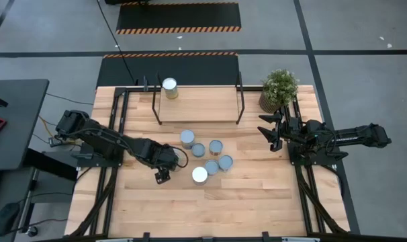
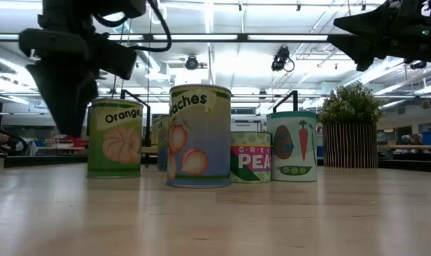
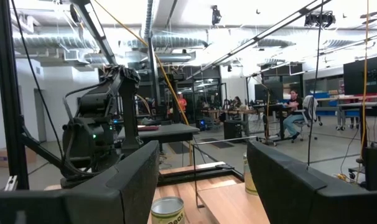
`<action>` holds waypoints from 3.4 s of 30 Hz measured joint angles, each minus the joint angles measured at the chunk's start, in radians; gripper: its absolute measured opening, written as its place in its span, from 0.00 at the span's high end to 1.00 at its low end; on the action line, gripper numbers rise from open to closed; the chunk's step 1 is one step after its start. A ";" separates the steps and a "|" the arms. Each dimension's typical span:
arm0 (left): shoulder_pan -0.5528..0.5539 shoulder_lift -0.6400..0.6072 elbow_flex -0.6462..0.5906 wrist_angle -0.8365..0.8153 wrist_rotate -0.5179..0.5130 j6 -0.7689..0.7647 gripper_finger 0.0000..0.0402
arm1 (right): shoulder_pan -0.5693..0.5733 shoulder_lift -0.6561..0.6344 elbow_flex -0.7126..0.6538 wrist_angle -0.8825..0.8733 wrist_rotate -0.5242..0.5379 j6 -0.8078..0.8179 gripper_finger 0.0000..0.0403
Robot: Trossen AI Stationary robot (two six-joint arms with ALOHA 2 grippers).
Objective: Pick and place cans onto a shelf
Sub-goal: Put the canned oranges on the shelf
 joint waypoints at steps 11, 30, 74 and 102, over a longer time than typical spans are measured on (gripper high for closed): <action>0.033 0.000 0.000 0.083 -0.044 0.031 0.21 | 0.000 0.000 0.000 0.001 0.000 0.000 0.38; 0.023 0.000 0.000 0.127 0.027 0.019 0.21 | 0.000 0.000 0.000 0.007 0.000 -0.018 0.38; 0.025 0.000 0.000 0.136 0.026 0.013 0.21 | 0.000 0.000 0.000 0.005 0.000 -0.026 0.38; 0.031 -0.001 0.001 0.152 0.037 -0.044 0.21 | 0.000 0.000 0.000 0.005 0.000 -0.026 0.38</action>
